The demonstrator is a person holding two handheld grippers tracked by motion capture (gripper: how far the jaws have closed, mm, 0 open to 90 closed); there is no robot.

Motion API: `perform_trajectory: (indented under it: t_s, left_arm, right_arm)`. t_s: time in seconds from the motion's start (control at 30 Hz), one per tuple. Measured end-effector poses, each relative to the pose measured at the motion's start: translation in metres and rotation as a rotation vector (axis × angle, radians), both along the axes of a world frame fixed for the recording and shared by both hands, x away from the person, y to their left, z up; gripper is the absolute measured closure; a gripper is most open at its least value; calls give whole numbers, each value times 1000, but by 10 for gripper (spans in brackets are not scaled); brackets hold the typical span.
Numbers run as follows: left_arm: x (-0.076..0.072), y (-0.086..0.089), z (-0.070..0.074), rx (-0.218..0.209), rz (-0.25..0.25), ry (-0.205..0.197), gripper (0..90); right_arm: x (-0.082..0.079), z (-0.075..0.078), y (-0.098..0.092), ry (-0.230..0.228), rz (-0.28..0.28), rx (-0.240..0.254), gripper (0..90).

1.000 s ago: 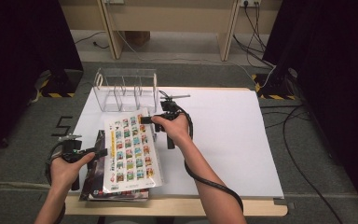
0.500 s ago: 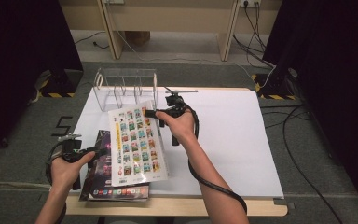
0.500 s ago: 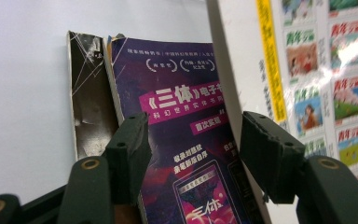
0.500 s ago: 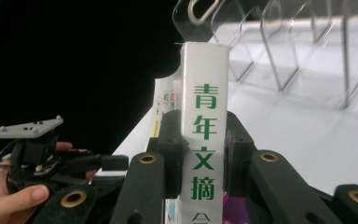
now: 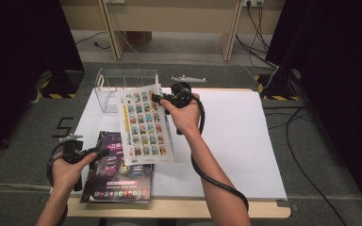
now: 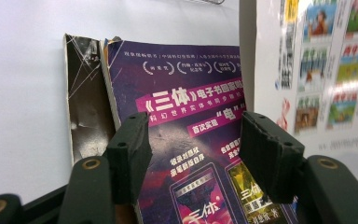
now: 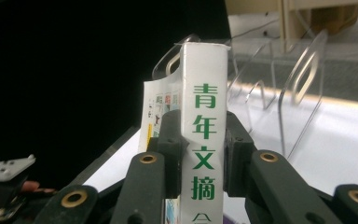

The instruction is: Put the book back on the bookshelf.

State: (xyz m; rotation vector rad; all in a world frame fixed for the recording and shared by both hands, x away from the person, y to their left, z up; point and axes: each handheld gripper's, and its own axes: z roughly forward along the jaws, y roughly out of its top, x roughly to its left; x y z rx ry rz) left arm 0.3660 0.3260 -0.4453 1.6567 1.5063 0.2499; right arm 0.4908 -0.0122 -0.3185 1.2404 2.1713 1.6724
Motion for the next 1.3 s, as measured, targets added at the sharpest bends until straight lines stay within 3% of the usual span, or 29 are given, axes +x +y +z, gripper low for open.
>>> perform_trajectory:
  t_s: [0.27,0.47,0.6,0.67,0.73,0.93,1.03,1.3]
  left_arm:
    - [0,2,0,-8,9,-5,424]
    - [0,4,0,-10,15,-7,424]
    - [0,5,-1,-13,18,-5,424]
    - [0,6,-2,-11,22,-7,424]
    - [1,6,-2,-16,23,-9,424]
    - [1,7,-4,-13,22,-2,424]
    - [1,8,-5,-12,22,2,424]
    - [1,7,-6,-8,18,3,423]
  right_arm:
    - [16,22,7,-88,-61,-43,741]
    - [31,33,14,-131,-100,-43,741]
    - [41,40,17,-149,-116,-6,741]
    - [45,44,22,-190,-133,-38,741]
    - [50,46,25,-196,-142,-28,741]
    - [63,42,23,-203,-173,7,741]
    - [65,34,20,-219,-211,-3,740]
    - [54,16,19,-297,-273,-44,739]
